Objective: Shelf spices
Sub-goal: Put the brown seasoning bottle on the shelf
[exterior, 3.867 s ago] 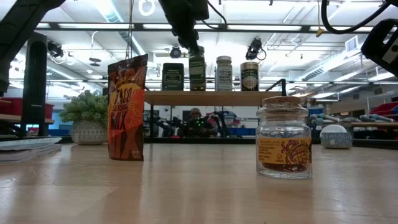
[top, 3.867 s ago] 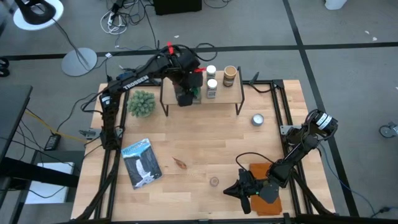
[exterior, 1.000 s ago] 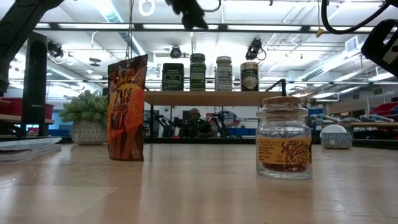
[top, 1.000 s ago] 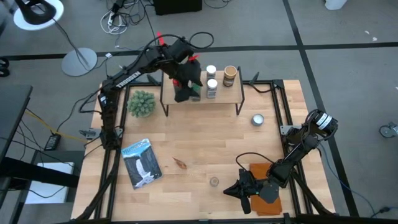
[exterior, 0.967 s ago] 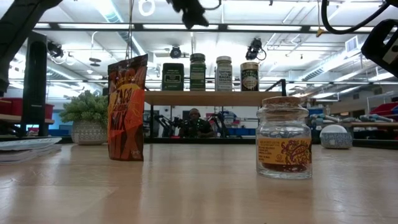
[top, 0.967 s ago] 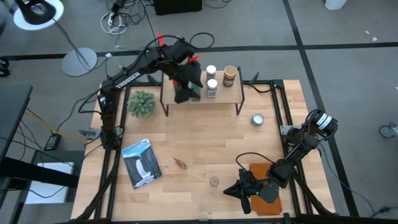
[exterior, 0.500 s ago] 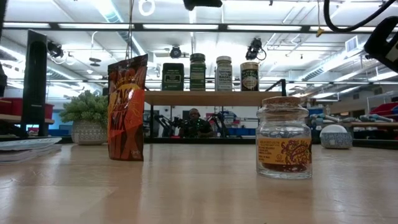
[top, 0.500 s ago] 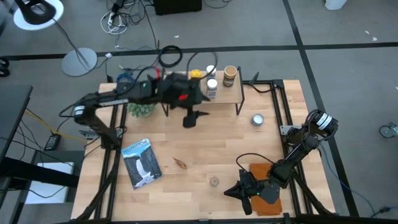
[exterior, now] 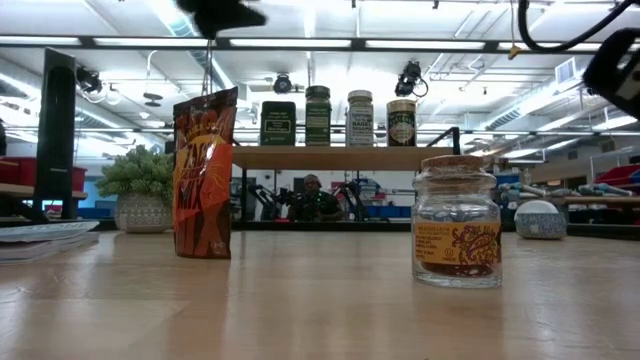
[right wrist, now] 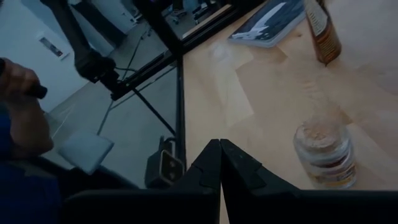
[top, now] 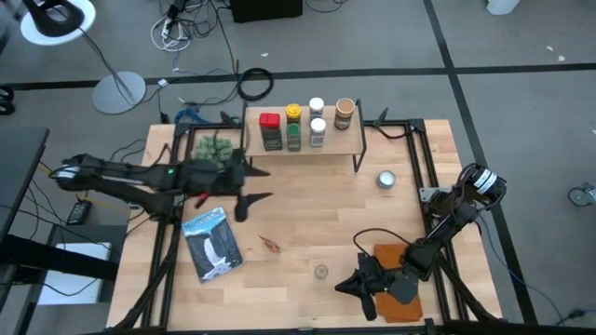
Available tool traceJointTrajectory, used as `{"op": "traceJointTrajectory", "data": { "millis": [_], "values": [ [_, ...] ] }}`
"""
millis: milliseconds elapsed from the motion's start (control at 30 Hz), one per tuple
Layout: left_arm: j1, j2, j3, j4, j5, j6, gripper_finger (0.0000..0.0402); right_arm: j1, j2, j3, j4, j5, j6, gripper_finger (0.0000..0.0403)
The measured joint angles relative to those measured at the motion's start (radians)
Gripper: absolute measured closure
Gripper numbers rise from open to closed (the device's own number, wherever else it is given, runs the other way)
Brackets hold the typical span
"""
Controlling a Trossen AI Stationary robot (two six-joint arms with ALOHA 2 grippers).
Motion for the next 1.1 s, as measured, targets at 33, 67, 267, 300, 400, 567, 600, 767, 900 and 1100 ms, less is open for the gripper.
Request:
{"op": "traceJointTrajectory", "data": {
  "millis": [33, 67, 267, 300, 400, 567, 600, 767, 900, 1100],
  "values": [
    [-0.01, -0.039, -0.044, 0.013, -0.003, -0.004, 0.0135, -0.005, 0.0, 0.0, 0.0, 0.0, -0.001, 0.0399],
    [-0.019, -0.076, -0.084, 0.029, -0.004, -0.008, 0.0135, -0.011, 0.0, 0.0, 0.0, 0.001, -0.005, 0.0399],
    [-0.05, -0.284, -0.296, 0.079, -0.005, -0.01, 0.0135, -0.055, 0.0, 0.0, 0.0, 0.001, -0.018, 0.0396],
    [-0.051, -0.312, -0.328, 0.09, -0.005, -0.01, 0.0135, -0.065, 0.0, 0.0, 0.0, 0.001, -0.027, 0.0396],
    [-0.051, -0.383, -0.419, 0.173, -0.008, -0.01, 0.0135, -0.096, 0.0, 0.0, 0.0, 0.002, -0.055, 0.0399],
    [-0.051, -0.464, -0.559, 0.306, -0.038, -0.018, 0.0135, -0.152, 0.0, 0.0, 0.0, 0.001, -0.112, 0.0399],
    [-0.052, -0.474, -0.582, 0.324, -0.051, -0.023, 0.0135, -0.162, 0.0, 0.0, 0.0, 0.001, -0.123, 0.0398],
    [-0.051, -0.498, -0.688, 0.41, -0.083, -0.064, 0.0135, -0.211, 0.0, 0.0, 0.0, 0.001, -0.211, 0.0395],
    [-0.051, -0.499, -0.739, 0.466, -0.083, -0.074, 0.0135, -0.239, 0.0, 0.0, -0.001, 0.001, -0.271, 0.0398],
    [-0.051, -0.495, -0.799, 0.461, -0.066, -0.061, 0.0135, -0.261, 0.0, 0.0, -0.003, 0.001, -0.37, 0.0397]
  ]
}}
